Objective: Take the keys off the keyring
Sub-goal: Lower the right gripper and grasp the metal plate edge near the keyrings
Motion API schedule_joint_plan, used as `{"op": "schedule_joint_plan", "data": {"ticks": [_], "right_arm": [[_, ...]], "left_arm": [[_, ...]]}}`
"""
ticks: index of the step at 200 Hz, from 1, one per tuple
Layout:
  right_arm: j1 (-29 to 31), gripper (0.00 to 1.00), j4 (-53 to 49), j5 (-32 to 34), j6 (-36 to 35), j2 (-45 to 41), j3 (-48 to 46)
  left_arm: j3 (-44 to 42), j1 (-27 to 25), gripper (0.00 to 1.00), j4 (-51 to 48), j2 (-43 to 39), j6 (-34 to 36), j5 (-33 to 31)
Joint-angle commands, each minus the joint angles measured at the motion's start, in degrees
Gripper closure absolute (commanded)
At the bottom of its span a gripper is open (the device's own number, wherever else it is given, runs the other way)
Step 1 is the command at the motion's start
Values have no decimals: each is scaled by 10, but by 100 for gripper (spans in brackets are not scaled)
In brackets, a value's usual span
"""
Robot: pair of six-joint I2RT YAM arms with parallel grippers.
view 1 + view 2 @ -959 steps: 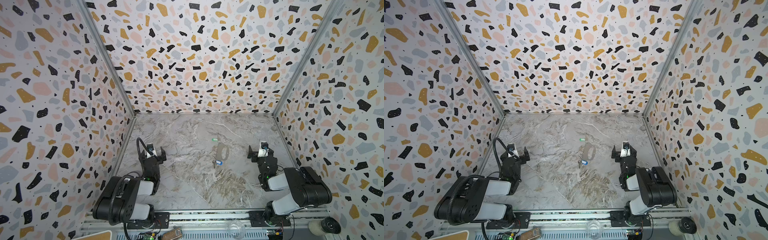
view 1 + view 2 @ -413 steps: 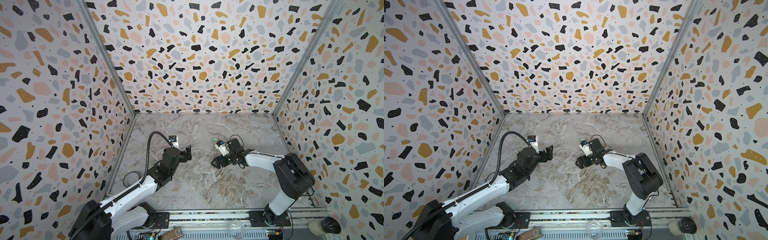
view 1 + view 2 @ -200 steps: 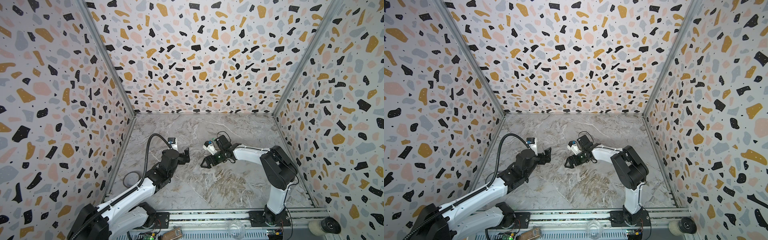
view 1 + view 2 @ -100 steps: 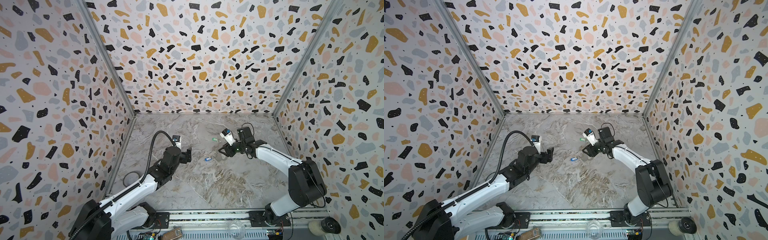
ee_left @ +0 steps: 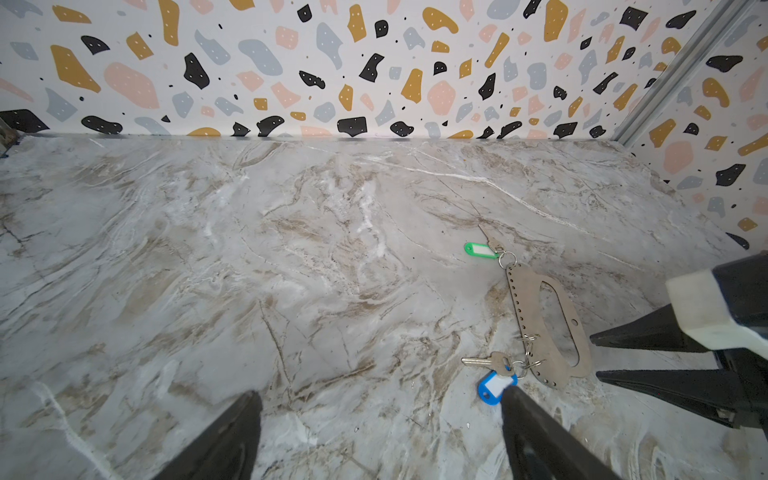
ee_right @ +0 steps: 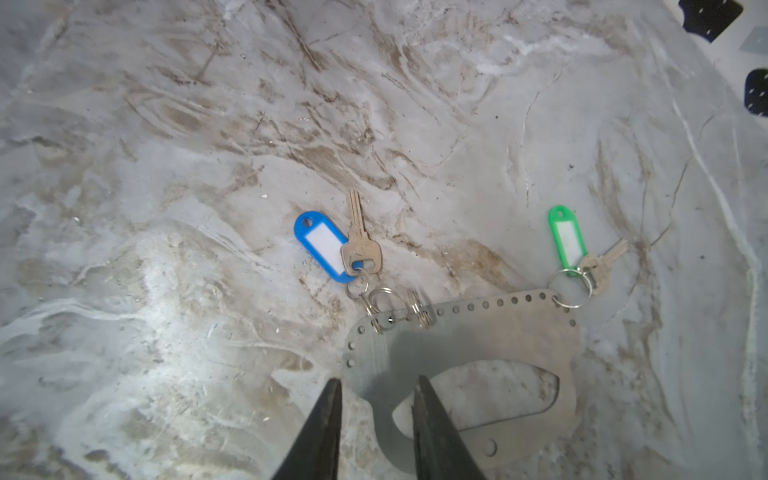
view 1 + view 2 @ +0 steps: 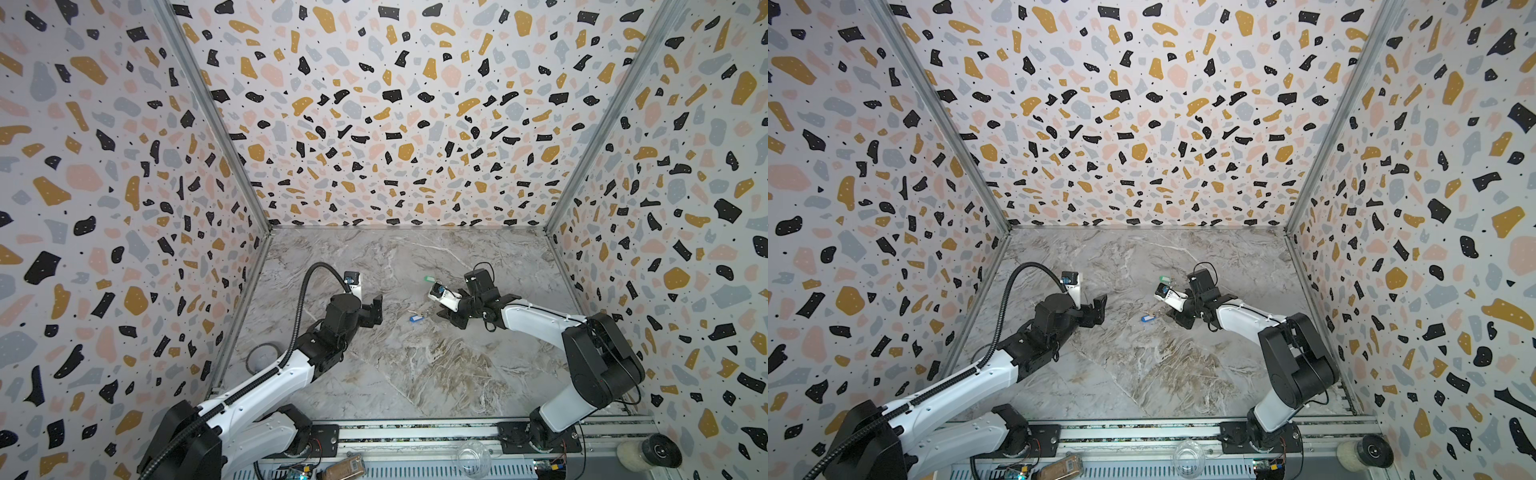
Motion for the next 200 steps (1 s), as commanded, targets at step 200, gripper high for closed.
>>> {"op": "schedule_joint_plan", "data": {"ticks": [200], "right_arm": [[50, 75, 29, 94, -176, 87, 40]], "left_arm": [[-9, -2, 6, 31, 16, 31, -33]]}}
